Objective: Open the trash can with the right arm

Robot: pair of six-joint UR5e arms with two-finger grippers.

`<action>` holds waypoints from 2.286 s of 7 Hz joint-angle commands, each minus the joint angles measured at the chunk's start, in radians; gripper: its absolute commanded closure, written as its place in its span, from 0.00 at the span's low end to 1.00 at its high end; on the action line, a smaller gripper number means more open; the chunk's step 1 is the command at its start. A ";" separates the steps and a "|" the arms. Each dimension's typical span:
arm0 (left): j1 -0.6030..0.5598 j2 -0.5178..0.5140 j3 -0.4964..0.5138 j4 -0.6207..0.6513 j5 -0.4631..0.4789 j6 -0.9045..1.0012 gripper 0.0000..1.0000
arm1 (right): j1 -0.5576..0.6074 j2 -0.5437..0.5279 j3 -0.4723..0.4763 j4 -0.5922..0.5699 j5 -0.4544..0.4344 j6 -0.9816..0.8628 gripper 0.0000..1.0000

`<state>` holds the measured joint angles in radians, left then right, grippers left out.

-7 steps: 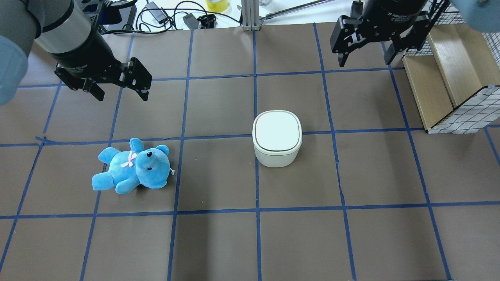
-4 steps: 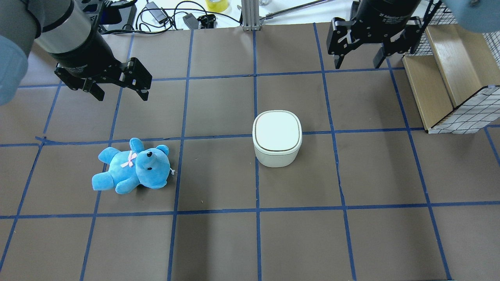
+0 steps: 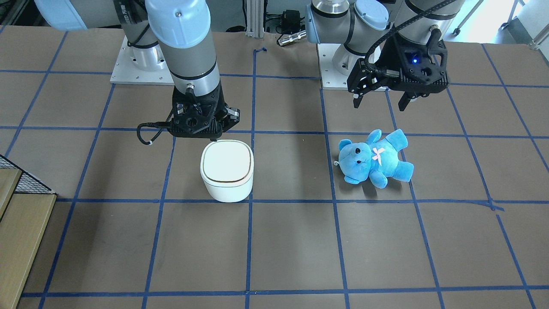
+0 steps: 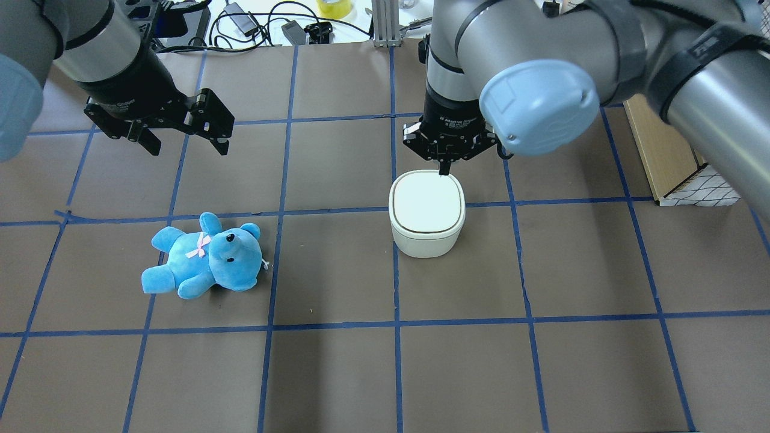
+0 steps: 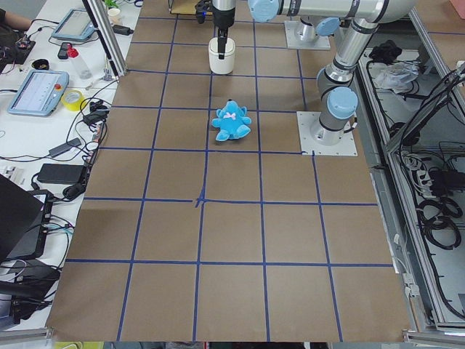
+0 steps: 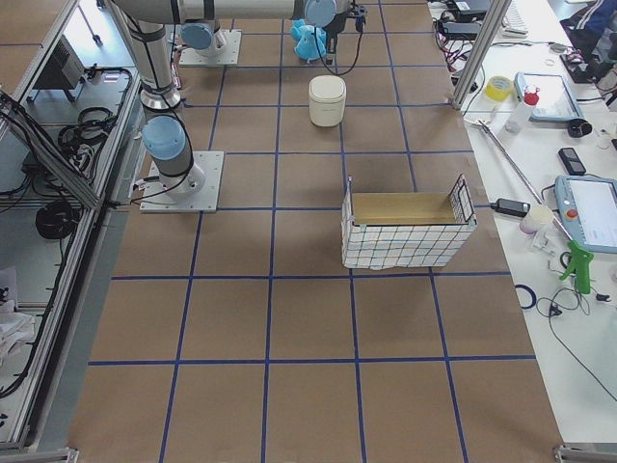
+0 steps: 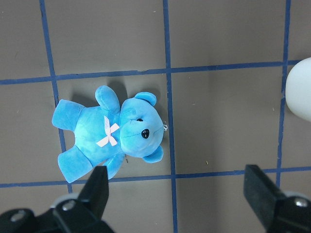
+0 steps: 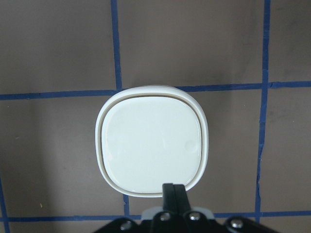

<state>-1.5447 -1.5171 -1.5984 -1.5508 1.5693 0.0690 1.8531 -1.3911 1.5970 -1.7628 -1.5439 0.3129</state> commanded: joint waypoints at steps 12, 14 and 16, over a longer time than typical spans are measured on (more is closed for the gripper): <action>0.000 0.000 0.000 0.000 0.000 0.000 0.00 | -0.020 -0.144 0.033 -0.068 -0.059 0.020 0.00; 0.000 0.000 0.000 0.000 0.000 0.000 0.00 | -0.117 -0.143 -0.133 0.151 -0.055 -0.039 0.00; 0.000 0.000 0.000 0.000 0.001 0.000 0.00 | -0.257 -0.150 -0.173 0.219 -0.048 -0.211 0.00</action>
<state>-1.5447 -1.5171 -1.5984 -1.5508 1.5696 0.0690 1.6739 -1.5368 1.4549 -1.5927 -1.5949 0.1925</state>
